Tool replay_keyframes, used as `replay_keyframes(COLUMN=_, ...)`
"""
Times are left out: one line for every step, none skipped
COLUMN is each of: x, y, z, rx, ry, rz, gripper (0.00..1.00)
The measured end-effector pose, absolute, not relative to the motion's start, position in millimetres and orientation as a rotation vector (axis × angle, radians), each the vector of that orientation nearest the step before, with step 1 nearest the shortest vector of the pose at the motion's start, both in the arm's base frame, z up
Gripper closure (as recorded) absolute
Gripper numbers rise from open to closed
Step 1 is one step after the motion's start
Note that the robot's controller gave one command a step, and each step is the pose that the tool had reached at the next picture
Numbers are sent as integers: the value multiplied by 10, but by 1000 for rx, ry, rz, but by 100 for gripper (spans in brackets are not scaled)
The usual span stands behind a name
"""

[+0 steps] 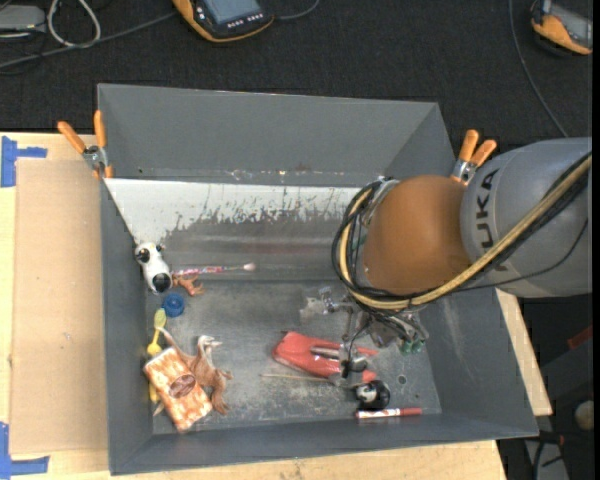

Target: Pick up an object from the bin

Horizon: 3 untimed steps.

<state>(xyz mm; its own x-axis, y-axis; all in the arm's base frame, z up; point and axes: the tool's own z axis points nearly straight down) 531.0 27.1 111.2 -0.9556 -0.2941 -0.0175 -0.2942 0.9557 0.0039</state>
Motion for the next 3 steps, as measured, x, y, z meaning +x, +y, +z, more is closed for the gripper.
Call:
replay_keyframes(x=5222, y=356, z=772, rx=-654, ry=3051, rz=12, gripper=100)
replay_keyframes(x=5222, y=356, z=772, rx=-653, ry=3051, rz=12, gripper=100)
replay_keyframes(x=5235, y=394, z=1405, rx=-651, ry=3065, rz=14, gripper=100)
